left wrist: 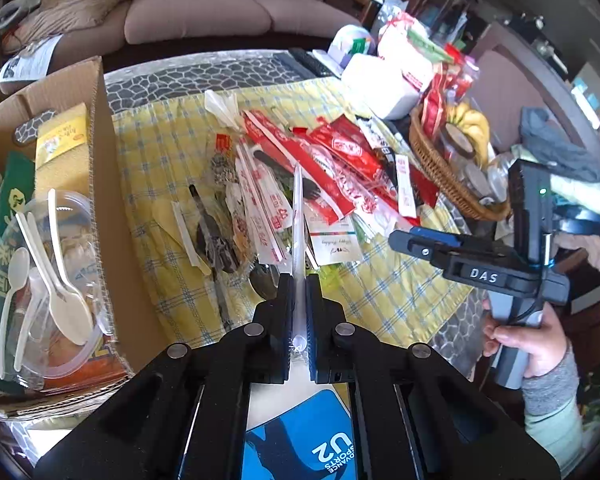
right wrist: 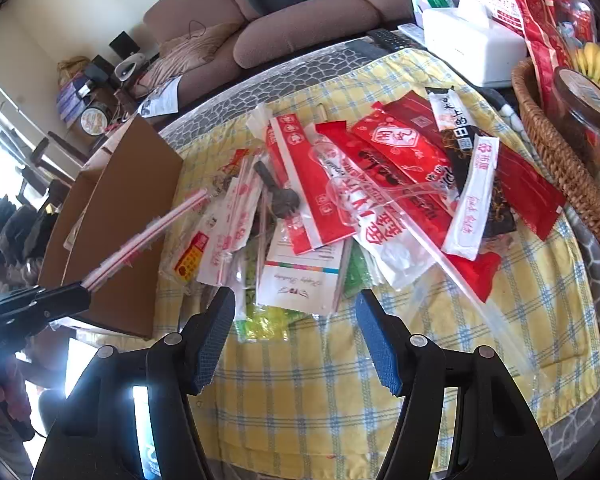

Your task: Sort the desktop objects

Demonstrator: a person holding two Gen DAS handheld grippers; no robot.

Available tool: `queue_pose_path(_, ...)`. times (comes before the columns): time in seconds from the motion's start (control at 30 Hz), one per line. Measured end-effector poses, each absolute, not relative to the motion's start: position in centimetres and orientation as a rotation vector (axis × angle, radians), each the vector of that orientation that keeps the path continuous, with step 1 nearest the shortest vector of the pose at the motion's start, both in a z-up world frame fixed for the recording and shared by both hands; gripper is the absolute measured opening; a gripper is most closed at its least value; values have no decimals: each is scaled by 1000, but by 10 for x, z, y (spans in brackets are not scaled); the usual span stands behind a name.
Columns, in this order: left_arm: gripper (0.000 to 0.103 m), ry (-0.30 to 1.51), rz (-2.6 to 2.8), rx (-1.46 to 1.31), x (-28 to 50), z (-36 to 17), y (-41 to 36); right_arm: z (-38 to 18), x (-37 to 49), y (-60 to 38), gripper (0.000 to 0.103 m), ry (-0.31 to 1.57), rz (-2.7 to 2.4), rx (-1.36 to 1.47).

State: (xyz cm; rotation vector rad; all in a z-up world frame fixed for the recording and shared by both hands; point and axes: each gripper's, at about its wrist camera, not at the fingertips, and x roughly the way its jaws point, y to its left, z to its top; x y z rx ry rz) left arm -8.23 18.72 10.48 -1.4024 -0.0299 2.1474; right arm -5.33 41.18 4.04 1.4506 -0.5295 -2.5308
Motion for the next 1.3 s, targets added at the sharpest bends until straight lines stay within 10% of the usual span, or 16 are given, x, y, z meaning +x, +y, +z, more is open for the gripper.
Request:
queue_pose_path(0.43,6,-127,2190,-1314,-94,141,136,13,-155,336,64,-471,-2424,1509)
queue_pose_path(0.77,6,-189,2181,-1315,-109,132,115,-26,-198,299,37,-112,-2435,1666)
queue_pose_path(0.97,6,-215,2177,-1333,-111,124,106,-30,-197,306,11,-195,-2375,1649)
queue_pose_path(1.3,6,-241,2209,-1316,-103,137,91,26,-180,332,7,-411,-2396,1516)
